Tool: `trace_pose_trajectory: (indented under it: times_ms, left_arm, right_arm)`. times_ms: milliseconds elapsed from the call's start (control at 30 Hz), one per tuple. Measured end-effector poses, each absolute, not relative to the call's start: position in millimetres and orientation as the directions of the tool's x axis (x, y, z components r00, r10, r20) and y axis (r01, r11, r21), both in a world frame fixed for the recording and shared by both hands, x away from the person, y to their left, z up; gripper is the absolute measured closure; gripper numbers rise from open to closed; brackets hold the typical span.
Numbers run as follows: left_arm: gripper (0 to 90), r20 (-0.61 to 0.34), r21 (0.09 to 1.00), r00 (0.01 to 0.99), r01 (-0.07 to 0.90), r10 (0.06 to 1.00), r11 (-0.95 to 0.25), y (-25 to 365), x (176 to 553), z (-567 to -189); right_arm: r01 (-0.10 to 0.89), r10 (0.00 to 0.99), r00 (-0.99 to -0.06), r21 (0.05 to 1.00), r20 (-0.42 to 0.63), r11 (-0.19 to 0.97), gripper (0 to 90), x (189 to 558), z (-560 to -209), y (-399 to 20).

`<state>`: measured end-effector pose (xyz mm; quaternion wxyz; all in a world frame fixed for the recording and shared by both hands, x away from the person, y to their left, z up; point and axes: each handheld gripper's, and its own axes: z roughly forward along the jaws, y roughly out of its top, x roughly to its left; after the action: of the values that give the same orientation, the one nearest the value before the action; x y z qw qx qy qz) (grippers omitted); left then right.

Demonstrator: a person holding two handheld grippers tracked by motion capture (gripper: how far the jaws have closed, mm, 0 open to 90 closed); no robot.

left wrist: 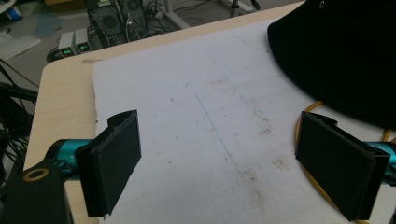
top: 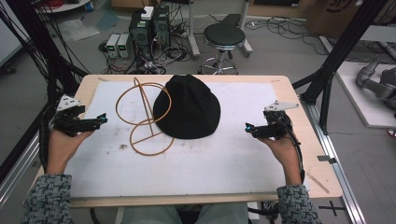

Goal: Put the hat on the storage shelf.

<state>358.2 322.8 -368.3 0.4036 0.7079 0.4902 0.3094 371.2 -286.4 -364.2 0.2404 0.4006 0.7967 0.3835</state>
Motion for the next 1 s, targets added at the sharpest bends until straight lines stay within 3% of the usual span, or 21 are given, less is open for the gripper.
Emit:
trace_pose_trajectory:
  times_ms: [1000]
  left_arm:
    - [14.7, 0.043, 0.873, 0.344, 0.443, 0.938, -0.203, 319, 361, -369]
  right_arm:
    - [0.417, 0.768, -0.631, 0.785, -0.114, 0.458, 11.7, 401, -318, -241]
